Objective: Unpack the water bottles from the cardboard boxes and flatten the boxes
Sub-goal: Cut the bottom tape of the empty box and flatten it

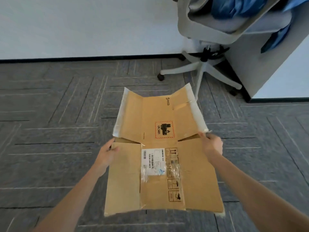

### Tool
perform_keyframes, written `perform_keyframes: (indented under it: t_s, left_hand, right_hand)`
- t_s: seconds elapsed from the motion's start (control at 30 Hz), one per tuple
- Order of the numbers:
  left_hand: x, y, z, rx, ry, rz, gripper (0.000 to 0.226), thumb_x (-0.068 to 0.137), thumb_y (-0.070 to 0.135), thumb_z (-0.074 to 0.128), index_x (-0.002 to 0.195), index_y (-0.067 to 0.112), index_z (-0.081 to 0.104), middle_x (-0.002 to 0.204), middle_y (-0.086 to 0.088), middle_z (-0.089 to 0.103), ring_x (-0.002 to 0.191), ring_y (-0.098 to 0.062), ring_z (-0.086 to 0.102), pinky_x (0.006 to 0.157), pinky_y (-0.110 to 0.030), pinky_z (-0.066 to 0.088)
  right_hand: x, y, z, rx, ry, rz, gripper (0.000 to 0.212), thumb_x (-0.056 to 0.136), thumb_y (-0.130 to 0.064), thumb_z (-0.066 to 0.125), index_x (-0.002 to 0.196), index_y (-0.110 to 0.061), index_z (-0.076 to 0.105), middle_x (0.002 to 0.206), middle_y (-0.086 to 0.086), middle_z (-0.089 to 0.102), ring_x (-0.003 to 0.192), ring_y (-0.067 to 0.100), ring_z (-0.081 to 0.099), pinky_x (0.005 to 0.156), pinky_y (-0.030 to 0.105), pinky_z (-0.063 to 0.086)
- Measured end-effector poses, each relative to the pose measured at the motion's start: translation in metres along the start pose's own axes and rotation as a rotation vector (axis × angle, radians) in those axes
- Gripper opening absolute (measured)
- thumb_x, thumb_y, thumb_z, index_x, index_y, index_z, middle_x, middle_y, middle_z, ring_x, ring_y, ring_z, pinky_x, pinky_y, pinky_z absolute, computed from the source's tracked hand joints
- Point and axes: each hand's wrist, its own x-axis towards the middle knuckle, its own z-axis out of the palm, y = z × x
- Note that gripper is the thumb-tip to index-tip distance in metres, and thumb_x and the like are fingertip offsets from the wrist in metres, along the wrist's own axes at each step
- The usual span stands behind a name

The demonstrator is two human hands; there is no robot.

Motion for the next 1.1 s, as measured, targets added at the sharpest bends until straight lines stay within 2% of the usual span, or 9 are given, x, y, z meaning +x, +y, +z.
perform_keyframes:
  t_s: [0.13, 0.23, 0.4, 0.6, 0.73, 0.83, 0.93, 1.0, 1.1]
  left_hand:
    - [0.062, -0.044, 0.041, -0.13, 0.017, 0.05, 0.045, 0.098, 0.007, 0.058, 0.139, 0.023, 0.05, 0.131, 0.004, 0.055, 0.107, -0.012, 0.055, 0.089, -0.028, 0.045]
    - [0.096, -0.073, 0.07, -0.189, 0.017, 0.123, 0.027, 0.096, 0.003, 0.057, 0.115, 0.021, 0.065, 0.099, -0.001, 0.071, 0.081, -0.008, 0.063, 0.071, -0.023, 0.051]
    - [0.143, -0.114, 0.1, -0.005, 0.167, 0.151, 0.019, 0.096, 0.004, 0.057, 0.08, -0.004, 0.052, 0.075, -0.01, 0.042, 0.07, -0.018, 0.038, 0.059, -0.025, 0.029]
    - [0.166, -0.154, 0.117, 0.016, 0.233, 0.112, 0.017, 0.098, 0.015, 0.058, 0.111, 0.003, 0.057, 0.083, -0.001, 0.048, 0.084, -0.019, 0.047, 0.074, -0.031, 0.041]
    - [0.155, -0.16, 0.14, -0.055, 0.324, 0.17, 0.013, 0.098, 0.014, 0.057, 0.1, 0.001, 0.057, 0.082, -0.003, 0.052, 0.083, -0.025, 0.051, 0.07, -0.03, 0.043]
    - [0.154, -0.164, 0.15, 0.22, 0.393, 0.187, 0.023, 0.098, 0.02, 0.056, 0.112, 0.001, 0.057, 0.106, -0.016, 0.058, 0.107, -0.038, 0.052, 0.091, -0.044, 0.044]
    - [0.155, -0.166, 0.152, 0.603, 0.439, 0.31, 0.072, 0.097, 0.039, 0.055, 0.153, 0.004, 0.024, 0.153, -0.021, 0.029, 0.141, -0.037, 0.026, 0.116, -0.048, 0.023]
    - [0.157, -0.162, 0.153, 0.88, 0.36, 0.539, 0.073, 0.103, 0.052, 0.034, 0.158, 0.016, 0.003, 0.165, -0.011, 0.0, 0.152, -0.027, 0.002, 0.121, -0.043, 0.001]
    - [0.174, -0.168, 0.161, 1.109, 0.173, 0.686, 0.06, 0.104, 0.055, 0.006, 0.157, 0.028, -0.006, 0.163, -0.002, -0.017, 0.15, -0.018, -0.018, 0.122, -0.046, -0.004]
  right_hand:
    - [0.063, 0.031, 0.046, 0.015, 0.026, -0.067, 0.045, 0.091, -0.048, 0.061, 0.064, -0.013, 0.053, 0.06, 0.004, 0.051, 0.057, 0.022, 0.047, 0.059, 0.031, 0.036]
    - [0.102, 0.055, 0.073, -0.004, 0.021, -0.095, 0.046, 0.089, -0.053, 0.062, 0.066, -0.014, 0.052, 0.062, 0.003, 0.052, 0.056, 0.021, 0.046, 0.055, 0.03, 0.035]
    - [0.134, 0.101, 0.102, -0.064, -0.05, -0.116, 0.035, 0.091, -0.039, 0.065, 0.076, -0.012, 0.047, 0.067, 0.0, 0.047, 0.059, 0.019, 0.044, 0.047, 0.03, 0.028]
    - [0.15, 0.128, 0.113, 0.017, 0.043, -0.07, 0.031, 0.095, -0.03, 0.06, 0.084, -0.005, 0.048, 0.073, 0.005, 0.047, 0.071, 0.025, 0.046, 0.055, 0.034, 0.036]
    - [0.162, 0.121, 0.113, -0.094, 0.105, -0.158, 0.025, 0.099, -0.031, 0.051, 0.101, -0.006, 0.051, 0.084, 0.009, 0.053, 0.079, 0.031, 0.05, 0.065, 0.04, 0.042]
    - [0.171, 0.126, 0.115, -0.249, 0.054, -0.126, 0.029, 0.099, -0.028, 0.051, 0.116, -0.004, 0.051, 0.11, 0.018, 0.054, 0.101, 0.038, 0.051, 0.077, 0.044, 0.043]
    - [0.172, 0.136, 0.124, -0.611, 0.146, -0.313, 0.051, 0.097, -0.024, 0.054, 0.139, -0.003, 0.034, 0.143, 0.022, 0.034, 0.131, 0.038, 0.033, 0.105, 0.049, 0.033]
    - [0.165, 0.137, 0.13, -0.734, 0.111, -0.55, 0.062, 0.1, -0.032, 0.044, 0.152, -0.014, 0.015, 0.159, 0.016, 0.015, 0.145, 0.034, 0.017, 0.117, 0.048, 0.017]
    - [0.161, 0.146, 0.151, -0.904, -0.07, -0.768, 0.06, 0.1, -0.051, 0.009, 0.155, -0.031, -0.007, 0.163, 0.002, -0.011, 0.15, 0.023, -0.012, 0.119, 0.051, -0.007]
